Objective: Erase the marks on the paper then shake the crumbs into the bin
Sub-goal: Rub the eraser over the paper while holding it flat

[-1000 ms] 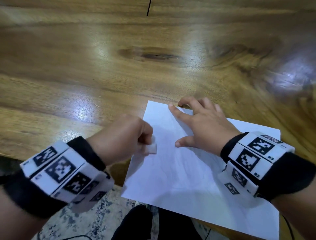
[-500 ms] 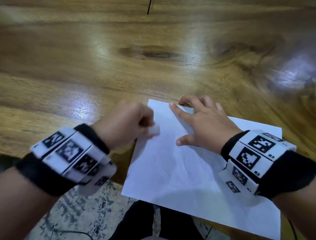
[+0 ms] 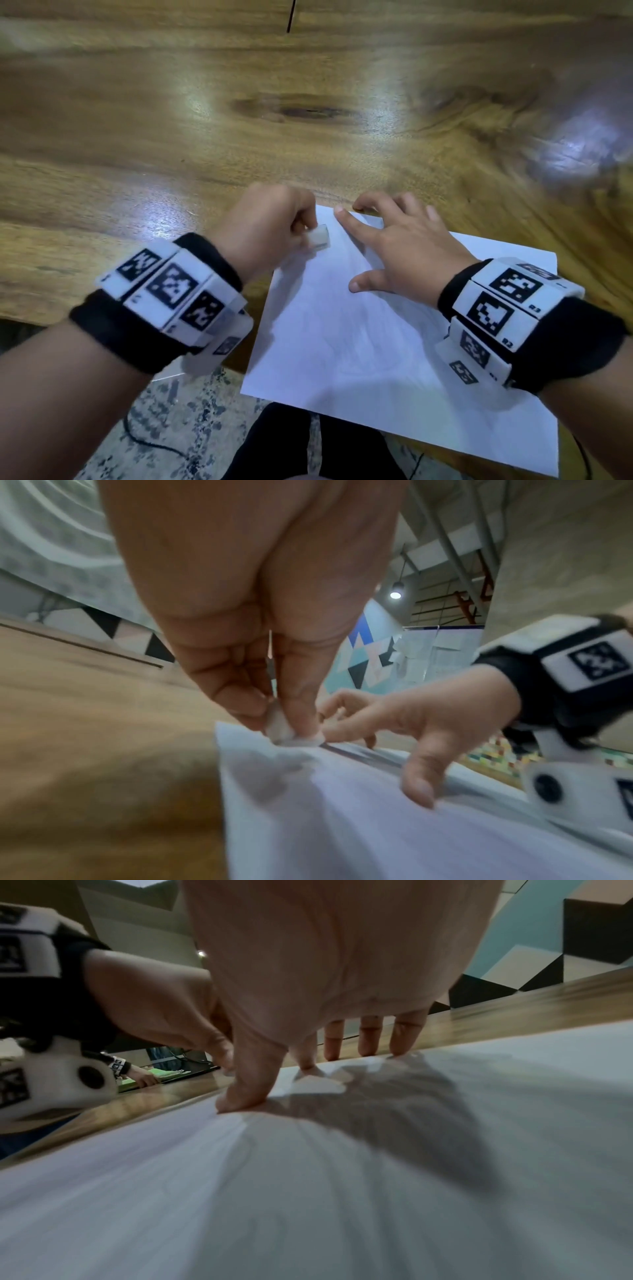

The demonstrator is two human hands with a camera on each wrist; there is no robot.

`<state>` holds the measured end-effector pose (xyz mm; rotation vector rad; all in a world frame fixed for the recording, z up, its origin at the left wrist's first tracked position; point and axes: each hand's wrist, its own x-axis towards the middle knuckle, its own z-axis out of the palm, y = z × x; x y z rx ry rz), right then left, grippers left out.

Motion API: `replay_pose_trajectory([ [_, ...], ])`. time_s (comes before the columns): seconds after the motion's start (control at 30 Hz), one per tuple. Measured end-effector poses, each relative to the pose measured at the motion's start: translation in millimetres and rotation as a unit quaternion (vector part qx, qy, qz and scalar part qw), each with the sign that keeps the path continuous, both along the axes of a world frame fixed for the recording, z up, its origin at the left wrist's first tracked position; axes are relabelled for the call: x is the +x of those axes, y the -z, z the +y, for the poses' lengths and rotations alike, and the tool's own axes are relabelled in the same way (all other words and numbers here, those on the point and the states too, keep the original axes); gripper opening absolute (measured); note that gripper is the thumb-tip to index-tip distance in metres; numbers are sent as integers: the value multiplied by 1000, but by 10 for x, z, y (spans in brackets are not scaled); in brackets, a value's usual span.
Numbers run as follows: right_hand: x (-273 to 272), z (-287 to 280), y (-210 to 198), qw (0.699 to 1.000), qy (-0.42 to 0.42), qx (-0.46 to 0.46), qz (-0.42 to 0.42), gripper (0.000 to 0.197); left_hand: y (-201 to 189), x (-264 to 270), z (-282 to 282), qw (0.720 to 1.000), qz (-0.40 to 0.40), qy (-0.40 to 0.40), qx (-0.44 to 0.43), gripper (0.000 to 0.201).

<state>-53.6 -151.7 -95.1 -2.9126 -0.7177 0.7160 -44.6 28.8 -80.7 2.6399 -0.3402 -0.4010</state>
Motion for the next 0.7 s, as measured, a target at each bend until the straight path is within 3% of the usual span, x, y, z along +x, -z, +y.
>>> replay_pose_trajectory([
  [0.07, 5, 3, -2, 1000, 1, -1, 3, 92, 15, -46, -58, 1000, -6, 8, 9, 8],
  [0.17, 3, -2, 1, 1000, -1, 0, 3, 92, 55, -313, 30, 998, 12, 65, 3, 23],
  [0.27, 5, 3, -6, 1000, -1, 6, 3, 92, 87, -427, 90, 998, 12, 66, 8, 29],
  [0.5, 7, -89, -39, 997, 39, 54, 27, 85, -16, -370, 24, 996, 45, 53, 61, 14],
  [0.6, 7, -75, -26, 996, 46, 67, 25, 85, -79, -66, -47, 994, 104, -7, 15, 14],
  [0.7, 11, -84, -4, 995, 56, 79, 20, 85, -36, 210, -187, 993, 71, -77, -51, 12],
])
